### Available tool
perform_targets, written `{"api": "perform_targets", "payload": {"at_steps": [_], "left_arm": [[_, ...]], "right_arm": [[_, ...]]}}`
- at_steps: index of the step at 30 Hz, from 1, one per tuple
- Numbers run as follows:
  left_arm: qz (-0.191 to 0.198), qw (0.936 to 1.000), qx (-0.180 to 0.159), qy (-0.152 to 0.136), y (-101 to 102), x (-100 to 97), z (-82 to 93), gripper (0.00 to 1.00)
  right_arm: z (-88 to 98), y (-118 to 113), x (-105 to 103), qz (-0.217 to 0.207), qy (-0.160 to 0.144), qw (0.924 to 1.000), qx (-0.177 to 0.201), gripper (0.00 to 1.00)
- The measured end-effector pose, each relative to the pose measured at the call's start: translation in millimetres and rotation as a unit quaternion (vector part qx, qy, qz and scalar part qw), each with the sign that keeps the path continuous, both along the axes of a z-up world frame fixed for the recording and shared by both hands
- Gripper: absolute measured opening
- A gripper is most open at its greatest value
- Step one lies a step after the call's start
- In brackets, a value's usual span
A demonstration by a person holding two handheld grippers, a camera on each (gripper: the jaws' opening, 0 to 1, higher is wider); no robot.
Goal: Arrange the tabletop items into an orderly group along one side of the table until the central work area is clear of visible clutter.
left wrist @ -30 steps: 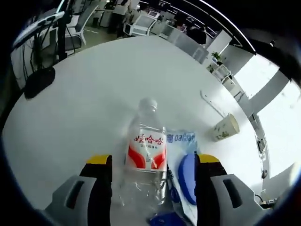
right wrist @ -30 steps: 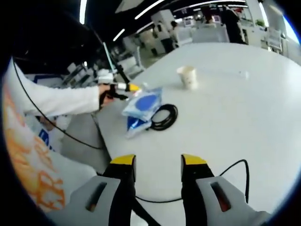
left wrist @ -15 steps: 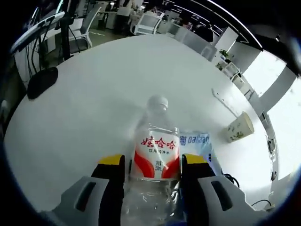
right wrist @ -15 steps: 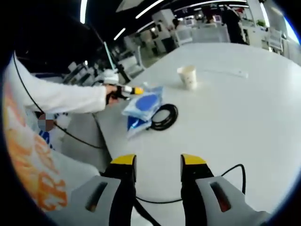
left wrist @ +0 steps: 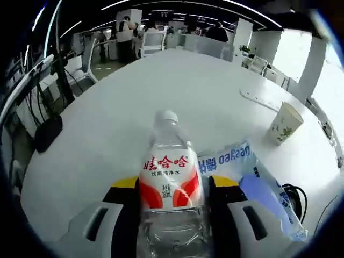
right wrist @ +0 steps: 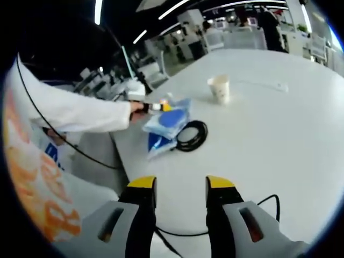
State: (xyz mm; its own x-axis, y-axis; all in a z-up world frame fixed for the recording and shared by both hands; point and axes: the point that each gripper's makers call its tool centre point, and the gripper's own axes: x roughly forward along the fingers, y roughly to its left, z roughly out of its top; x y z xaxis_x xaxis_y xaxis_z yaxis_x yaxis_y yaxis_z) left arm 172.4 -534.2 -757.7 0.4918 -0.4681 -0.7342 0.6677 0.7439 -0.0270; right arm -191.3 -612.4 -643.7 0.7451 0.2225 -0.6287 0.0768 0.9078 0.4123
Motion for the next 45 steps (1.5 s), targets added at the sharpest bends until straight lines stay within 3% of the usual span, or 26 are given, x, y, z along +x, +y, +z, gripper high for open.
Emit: {"api": "perform_targets", "payload": {"at_steps": [2,5,9,13,16,18,19,21,25,26,27,28,29,31,32,36,37,39,42,45], "left_arm": [[0.035,0.9987,-0.038,-0.007,-1,3.9,3.8,0.51],[0.071,0.9927,-0.097,0.01,0,6.2,8.4,0.49],[0.022,0.9979,-0.061,0.005,3,3.6,4.2,0.48],[0.047,0.9945,-0.092,0.016,6,5.9,5.7,0.46],[0.089,0.9854,-0.138,0.044,10,8.0,8.7,0.44],[0.127,0.973,-0.183,0.063,15,9.3,13.0,0.43],[0.157,0.9626,-0.209,0.07,21,16.2,12.5,0.43],[0.173,0.9563,-0.225,0.07,32,26.1,7.4,0.42],[0.169,0.9575,-0.228,0.047,39,23.2,18.9,0.39],[0.155,0.9552,-0.25,0.035,35,21.7,32.4,0.36],[0.159,0.9611,-0.222,0.042,38,19.0,28.2,0.35],[0.146,0.9624,-0.227,0.031,37,21.1,31.5,0.35],[0.137,0.9632,-0.226,0.048,34,15.4,29.2,0.35],[0.114,0.9775,-0.17,0.052,39,3.1,17.2,0.35],[0.112,0.9777,-0.17,0.051,41,6.8,9.1,0.34],[0.137,0.9705,-0.189,0.059,46,1.0,16.1,0.34],[0.152,0.9665,-0.195,0.068,49,2.4,13.6,0.34],[0.19,0.948,-0.236,0.099,50,6.8,9.9,0.35],[0.218,0.9336,-0.263,0.109,55,3.4,11.9,0.34],[0.252,0.9128,-0.298,0.121,61,-1.8,16.9,0.34]], "right_arm": [[-0.7,1,-1,0.0,0.003,1.0,-0.001,0.34],[-2.8,1,-3,-0.001,0.007,1.0,0.001,0.33],[-6.5,3,-3,0.002,0.013,0.9999,0.001,0.32],[-4.2,3,1,0.001,0.011,0.9999,-0.002,0.32],[1.4,3,3,0.0,0.005,1.0,-0.004,0.31],[2.5,3,2,0.002,0.004,1.0,-0.006,0.31],[1.9,3,1,0.002,0.005,1.0,-0.007,0.31],[-0.6,1,-2,0.001,0.01,0.9999,-0.007,0.31],[0.6,-1,-4,0.0,0.01,0.9999,-0.009,0.31],[1.9,-2,-3,0.0,0.007,0.9999,-0.009,0.31],[2.6,-3,-3,-0.001,0.004,0.9999,-0.01,0.31],[2.9,-3,-2,-0.002,0.002,0.9999,-0.01,0.3],[3.2,-3,0,-0.002,-0.002,1.0,-0.006,0.3],[2.9,-2,3,-0.005,-0.007,0.9999,0.007,0.3],[3.7,0,5,-0.005,-0.01,0.9999,0.012,0.3],[6.9,3,7,0.006,-0.016,0.9998,0.007,0.3],[7.0,4,6,0.006,-0.017,0.9998,0.008,0.3],[5.8,4,5,0.005,-0.018,0.9998,0.012,0.3],[3.9,3,-1,0.002,-0.015,0.9998,0.011,0.3],[4.8,0,-6,-0.007,-0.018,0.9997,0.017,0.3]]}}
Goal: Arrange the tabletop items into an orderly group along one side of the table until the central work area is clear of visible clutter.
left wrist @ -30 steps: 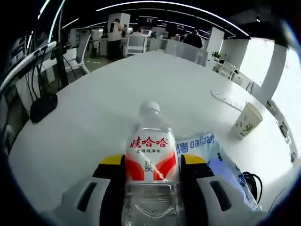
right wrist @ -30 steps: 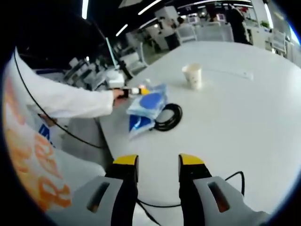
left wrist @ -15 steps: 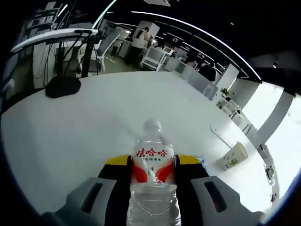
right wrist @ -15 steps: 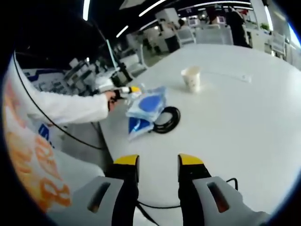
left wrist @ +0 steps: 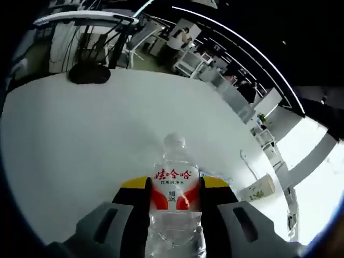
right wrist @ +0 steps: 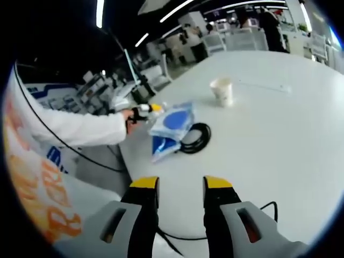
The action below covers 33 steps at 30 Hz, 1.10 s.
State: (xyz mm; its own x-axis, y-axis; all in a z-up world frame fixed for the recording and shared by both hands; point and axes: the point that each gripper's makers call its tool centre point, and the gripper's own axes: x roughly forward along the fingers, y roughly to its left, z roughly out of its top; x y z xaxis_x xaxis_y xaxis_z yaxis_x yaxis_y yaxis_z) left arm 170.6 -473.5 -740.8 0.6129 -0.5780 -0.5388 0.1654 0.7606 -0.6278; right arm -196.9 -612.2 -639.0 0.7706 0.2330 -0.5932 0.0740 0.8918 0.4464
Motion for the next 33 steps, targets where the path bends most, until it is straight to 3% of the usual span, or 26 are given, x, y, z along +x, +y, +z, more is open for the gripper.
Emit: {"api": "perform_targets", "payload": {"at_steps": [2,6,11,20,25,28,33], "left_arm": [[0.019,0.9996,-0.02,0.004,3,-4.1,3.8,0.34],[0.02,0.9991,-0.037,0.0,6,-12.4,12.2,0.34],[0.007,0.9971,-0.073,-0.022,-2,-15.6,39.0,0.34],[-0.071,0.9913,-0.094,-0.058,-32,-45.0,76.9,0.34],[-0.127,0.9833,-0.1,-0.084,-52,-65.0,96.4,0.35],[-0.177,0.9731,-0.099,-0.109,-63,-79.9,110.4,0.35],[-0.202,0.9644,-0.132,-0.109,-72,-99.0,127.3,0.35]], "right_arm": [[0.5,-2,-2,-0.007,-0.003,0.9999,0.007,0.3],[-1.0,-4,-4,-0.014,-0.003,0.9998,0.013,0.3],[-1.7,-3,3,-0.01,-0.008,0.9997,0.02,0.3],[4.1,7,31,0.008,-0.03,0.999,0.032,0.32],[2.5,9,37,0.013,-0.031,0.9988,0.035,0.32],[4.1,7,42,0.005,-0.037,0.9982,0.047,0.33],[12.3,3,54,-0.034,-0.059,0.9934,0.092,0.34]]}}
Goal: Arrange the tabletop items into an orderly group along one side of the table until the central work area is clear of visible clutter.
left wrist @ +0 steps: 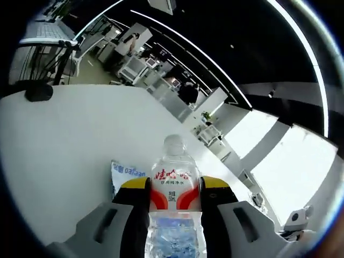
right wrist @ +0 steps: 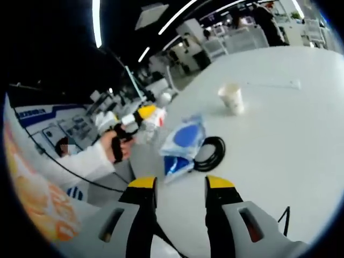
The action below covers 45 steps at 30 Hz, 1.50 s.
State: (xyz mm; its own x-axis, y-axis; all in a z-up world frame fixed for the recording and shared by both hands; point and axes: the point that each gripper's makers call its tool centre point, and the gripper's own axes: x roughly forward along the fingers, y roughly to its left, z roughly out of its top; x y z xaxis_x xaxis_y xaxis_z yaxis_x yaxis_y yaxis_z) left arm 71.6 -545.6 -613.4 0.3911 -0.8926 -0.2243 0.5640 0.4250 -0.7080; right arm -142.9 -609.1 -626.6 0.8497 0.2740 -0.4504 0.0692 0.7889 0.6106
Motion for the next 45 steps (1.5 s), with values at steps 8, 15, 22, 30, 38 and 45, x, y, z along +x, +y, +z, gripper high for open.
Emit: {"api": "perform_targets", "payload": {"at_steps": [8,15,22,30,38,45], "left_arm": [[-0.043,0.9989,-0.011,-0.018,-5,-28.0,14.0,0.35],[-0.098,0.9946,-0.004,-0.035,-15,-65.3,17.0,0.35],[-0.148,0.9876,-0.001,-0.051,-30,-102.2,20.1,0.35],[-0.187,0.9786,-0.001,-0.085,-42,-127.9,30.2,0.35],[-0.23,0.9606,0.028,-0.154,-44,-146.0,31.6,0.35],[-0.24,0.9532,0.044,-0.178,-48,-154.0,26.6,0.35]], "right_arm": [[10.1,4,14,-0.024,-0.017,0.9993,0.025,0.36],[20.7,2,29,-0.067,-0.027,0.9931,0.092,0.42],[47.4,-10,62,-0.093,-0.061,0.9858,0.126,0.45],[49.3,-8,91,-0.116,-0.051,0.9785,0.163,0.54],[46.3,-15,95,-0.146,-0.041,0.9712,0.184,0.4],[60.2,-11,97,-0.112,-0.068,0.9816,0.139,0.25]]}}
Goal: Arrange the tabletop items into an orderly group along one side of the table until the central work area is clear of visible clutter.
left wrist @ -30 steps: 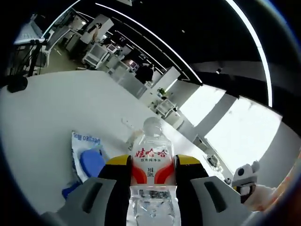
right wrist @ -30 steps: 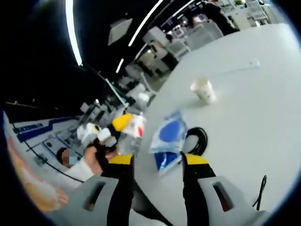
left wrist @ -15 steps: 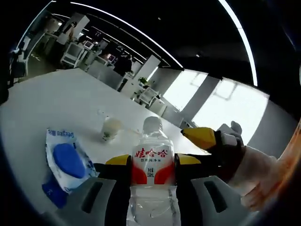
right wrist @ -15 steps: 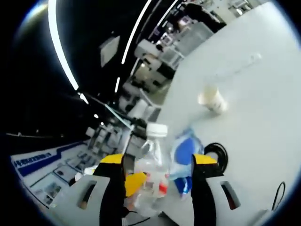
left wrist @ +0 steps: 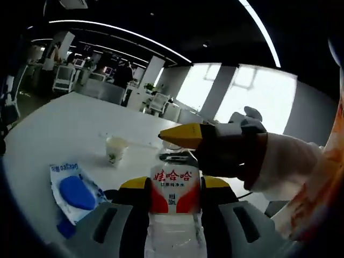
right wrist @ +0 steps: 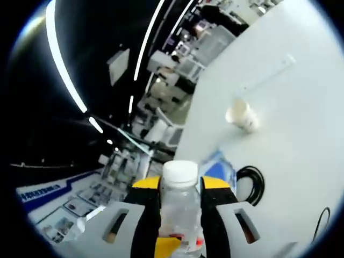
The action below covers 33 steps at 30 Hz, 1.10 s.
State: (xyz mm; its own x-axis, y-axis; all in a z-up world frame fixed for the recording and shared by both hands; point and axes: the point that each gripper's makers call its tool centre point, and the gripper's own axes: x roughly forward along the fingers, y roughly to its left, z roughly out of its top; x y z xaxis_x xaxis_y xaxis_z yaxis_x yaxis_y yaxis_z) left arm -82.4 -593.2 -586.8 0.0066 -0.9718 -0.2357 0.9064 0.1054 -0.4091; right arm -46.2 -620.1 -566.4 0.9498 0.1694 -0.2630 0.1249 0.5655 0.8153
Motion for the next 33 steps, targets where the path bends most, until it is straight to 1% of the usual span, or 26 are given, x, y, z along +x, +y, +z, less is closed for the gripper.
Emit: {"api": "perform_targets", "payload": {"at_steps": [1,2,4,6,9,11,12,13,14,16,17,18,21,22,23,25,27,28,29,30,31,32,33], "left_arm": [[-0.003,0.9999,0.008,-0.01,1,-0.7,-2.6,0.36],[-0.004,0.9998,0.01,-0.015,2,-1.5,-2.5,0.36],[-0.005,0.9998,0.01,-0.017,3,-1.3,-1.7,0.36],[-0.009,0.9994,0.012,-0.03,4,-2.1,0.0,0.37],[-0.017,0.9979,0.02,-0.059,4,-3.0,2.1,0.38],[-0.018,0.9973,0.026,-0.067,4,-3.1,3.4,0.38],[-0.013,0.9956,0.025,-0.089,3,-0.5,5.4,0.38],[-0.014,0.9943,0.025,-0.102,2,-0.3,6.6,0.38],[-0.014,0.9934,0.03,-0.11,1,-0.9,7.5,0.38],[-0.016,0.9912,0.036,-0.127,1,-0.9,9.2,0.4],[-0.019,0.9907,0.039,-0.129,0,-2.4,9.4,0.43],[-0.025,0.9903,0.038,-0.131,-2,-3.8,10.2,0.49],[-0.025,0.989,0.025,-0.144,-8,-4.9,18.2,0.63],[-0.022,0.9885,0.026,-0.148,-9,-3.8,19.2,0.64],[-0.022,0.9865,0.033,-0.159,-10,-1.6,19.5,0.65],[-0.026,0.9822,0.048,-0.18,-11,2.7,16.1,0.61],[-0.032,0.9768,0.068,-0.2,-9,6.3,11.3,0.53],[-0.03,0.9762,0.073,-0.202,-9,7.8,10.5,0.49],[-0.029,0.9778,0.075,-0.193,-8,8.5,10.0,0.48],[-0.029,0.9813,0.074,-0.175,-8,6.6,9.3,0.46],[-0.032,0.985,0.076,-0.152,-7,2.8,7.6,0.45],[-0.03,0.9856,0.078,-0.147,-7,5.9,6.9,0.44],[-0.031,0.9847,0.079,-0.152,-8,6.7,6.9,0.44]], "right_arm": [[2.5,3,0,0.014,-0.005,0.9997,-0.018,0.24],[5.2,6,0,0.023,-0.012,0.9993,-0.027,0.24],[11.2,10,1,0.039,-0.031,0.9971,-0.057,0.23],[14.6,13,-1,0.048,-0.037,0.996,-0.066,0.23],[17.4,12,-2,0.051,-0.046,0.995,-0.073,0.23],[19.8,12,-3,0.055,-0.053,0.9942,-0.077,0.23],[23.6,11,-3,0.055,-0.059,0.993,-0.086,0.22],[26.3,11,-3,0.057,-0.063,0.9916,-0.098,0.22],[30.0,13,-3,0.072,-0.068,0.9873,-0.124,0.22],[34.7,16,-3,0.087,-0.069,0.9814,-0.157,0.22],[37.1,19,-2,0.093,-0.073,0.9789,-0.166,0.22],[39.5,22,-1,0.102,-0.077,0.9758,-0.178,0.22],[43.3,28,2,0.114,-0.086,0.9727,-0.183,0.22],[43.9,30,3,0.119,-0.087,0.9719,-0.184,0.22],[44.5,32,3,0.122,-0.088,0.9713,-0.184,0.22],[45.2,34,3,0.126,-0.09,0.9705,-0.185,0.22],[46.5,39,1,0.143,-0.092,0.9642,-0.204,0.22],[46.0,41,0,0.151,-0.09,0.9605,-0.216,0.22],[45.5,42,0,0.16,-0.09,0.9558,-0.23,0.22],[44.5,43,-1,0.17,-0.088,0.9489,-0.251,0.22],[44.3,42,-1,0.171,-0.088,0.945,-0.264,0.22],[44.0,45,-1,0.175,-0.088,0.9433,-0.268,0.22],[43.9,45,-1,0.173,-0.087,0.9451,-0.263,0.22]]}}
